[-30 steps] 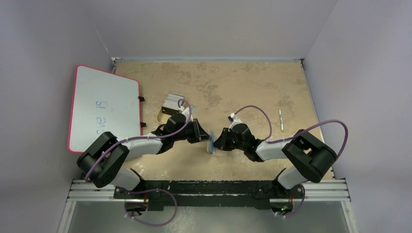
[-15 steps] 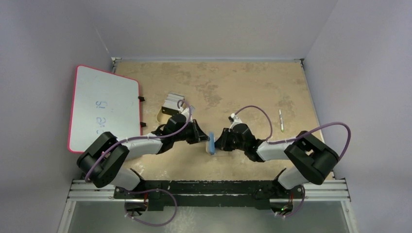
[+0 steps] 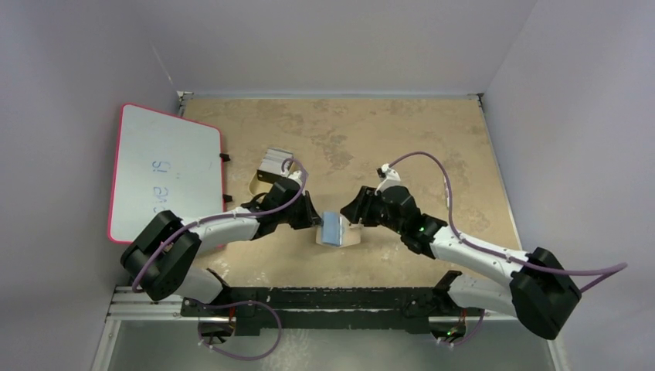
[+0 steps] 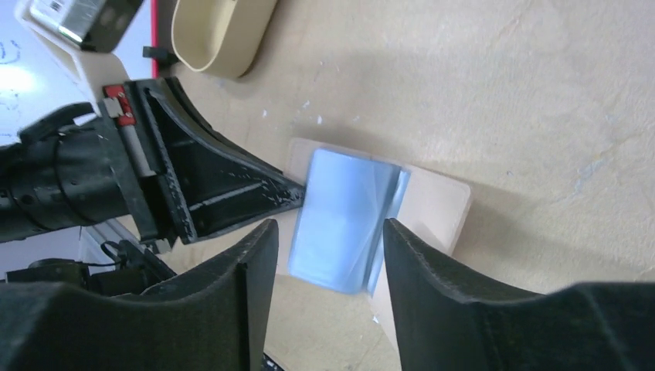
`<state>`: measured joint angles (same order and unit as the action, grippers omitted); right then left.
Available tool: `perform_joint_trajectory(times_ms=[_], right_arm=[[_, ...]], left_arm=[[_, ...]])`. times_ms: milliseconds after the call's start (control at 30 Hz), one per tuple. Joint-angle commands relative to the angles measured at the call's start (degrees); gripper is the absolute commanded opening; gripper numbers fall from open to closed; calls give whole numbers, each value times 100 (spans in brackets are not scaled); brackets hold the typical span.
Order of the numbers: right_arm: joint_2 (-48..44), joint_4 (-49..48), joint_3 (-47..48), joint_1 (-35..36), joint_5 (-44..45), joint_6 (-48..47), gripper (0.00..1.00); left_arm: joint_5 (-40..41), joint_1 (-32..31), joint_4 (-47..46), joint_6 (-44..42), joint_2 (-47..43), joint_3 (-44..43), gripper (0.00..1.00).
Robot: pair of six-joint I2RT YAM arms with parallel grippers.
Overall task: Put the credit cards into the card holder
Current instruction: Open the card holder at the center of the board.
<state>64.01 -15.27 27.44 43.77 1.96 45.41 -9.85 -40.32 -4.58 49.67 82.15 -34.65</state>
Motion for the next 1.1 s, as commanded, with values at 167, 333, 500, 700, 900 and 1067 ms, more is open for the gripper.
perform_joint_trajectory(times_ms=[167,333,500,700,900,1067], right_arm=[[721,184,717,91,-111,-166,65],[1061,123,907,290,-107,-169,69],[1235,73,968,359,-121,-180,73],[1431,195,1048,402,-21,-190,75],[1623,202,1054,405,32,-208,66],[1773,-6,991,407,-38,-223,68]], left_arm=[[-40,-19,-107,-88,-112,-165,0],[-142,-14,-213,51,-228,-138,0],[-200,-18,-284,99,-303,-153,0],[-268,-16,-318,166,-331,-215,0],[-268,-11,-306,157,-329,-238,0],[-303,-15,-359,196,-353,-202,0]])
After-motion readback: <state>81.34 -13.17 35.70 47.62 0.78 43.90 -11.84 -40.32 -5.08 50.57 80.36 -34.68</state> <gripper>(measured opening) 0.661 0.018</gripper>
